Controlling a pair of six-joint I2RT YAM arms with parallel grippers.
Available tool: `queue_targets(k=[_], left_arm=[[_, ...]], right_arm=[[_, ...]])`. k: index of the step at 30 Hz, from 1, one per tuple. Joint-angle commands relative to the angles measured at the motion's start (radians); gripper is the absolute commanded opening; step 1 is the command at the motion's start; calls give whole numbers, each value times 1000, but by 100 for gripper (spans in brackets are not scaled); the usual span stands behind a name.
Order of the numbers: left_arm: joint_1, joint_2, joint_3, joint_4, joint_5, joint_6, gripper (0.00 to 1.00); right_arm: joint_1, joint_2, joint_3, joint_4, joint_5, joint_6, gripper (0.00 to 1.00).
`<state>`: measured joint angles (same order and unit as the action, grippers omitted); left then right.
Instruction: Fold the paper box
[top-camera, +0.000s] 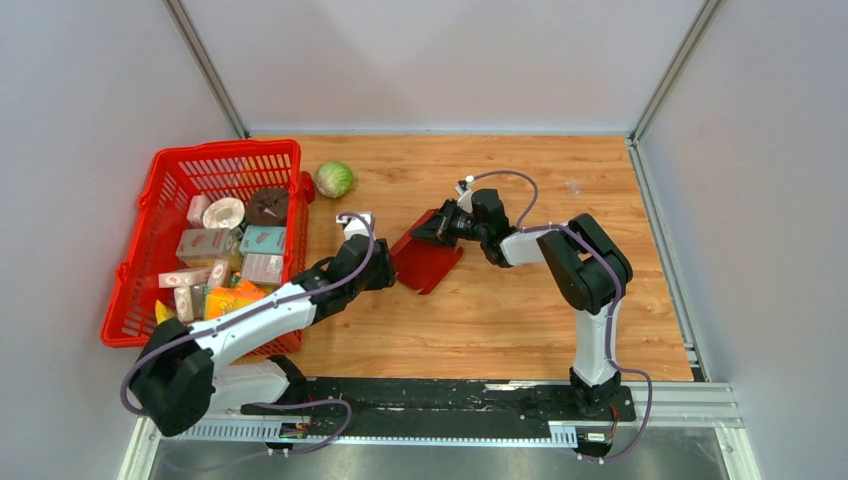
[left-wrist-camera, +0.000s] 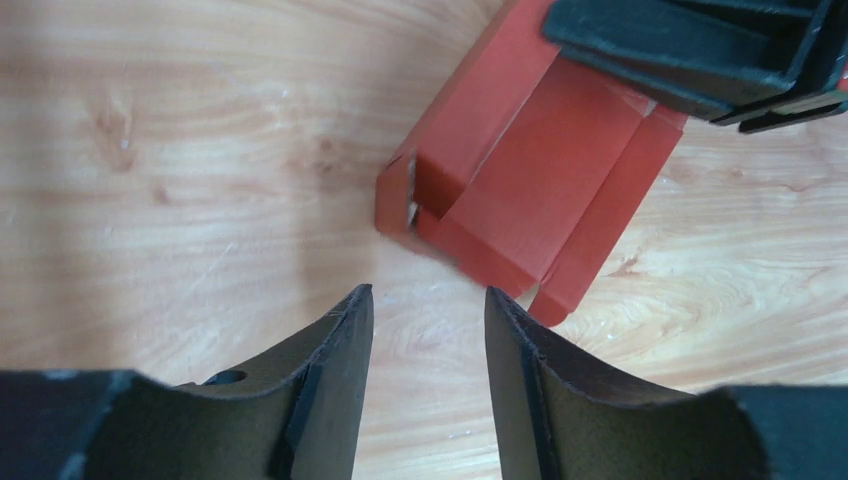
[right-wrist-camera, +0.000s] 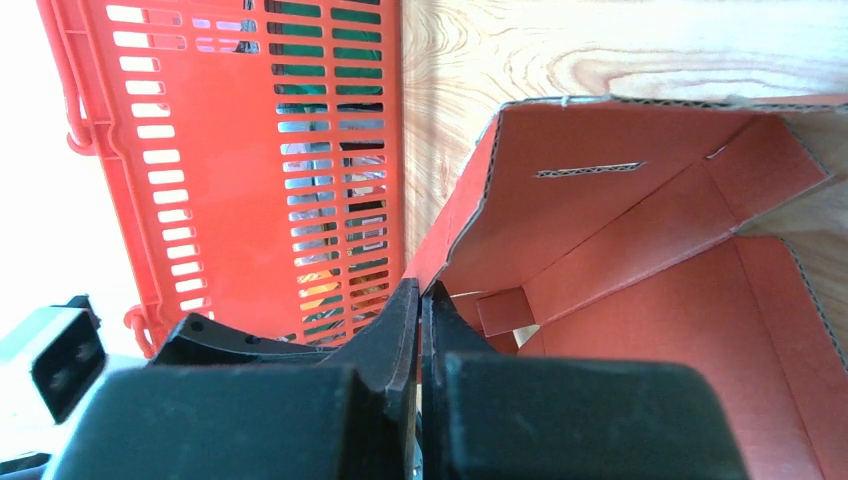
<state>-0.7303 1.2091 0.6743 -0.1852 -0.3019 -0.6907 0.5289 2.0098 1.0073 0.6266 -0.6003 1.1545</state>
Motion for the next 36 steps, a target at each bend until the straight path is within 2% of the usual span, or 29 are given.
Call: queue_targets(k=[1, 3, 9, 12, 19, 32, 36], left_arm=[[6, -95, -116, 119, -17, -90, 54], [6, -91, -105, 132, -9, -72, 51], [9, 82, 56, -91, -74, -64, 44], [9, 141, 67, -51, -89, -67, 43], [9, 202, 142, 19, -120, 29, 45], [11, 192, 70, 286, -75, 109, 43], [23, 191, 57, 302, -83, 112, 44]], right_arm=[[8, 6, 1, -35, 5, -33, 0], [8, 7, -1, -24, -3, -24, 0], [6, 17, -9, -2, -7, -12, 0], [6, 18, -7, 4, -9, -7, 0], [6, 23, -12, -1, -12, -10, 0], [6, 67, -12, -5, -4, -47, 0], [5, 67, -9, -13, 2, -64, 0]])
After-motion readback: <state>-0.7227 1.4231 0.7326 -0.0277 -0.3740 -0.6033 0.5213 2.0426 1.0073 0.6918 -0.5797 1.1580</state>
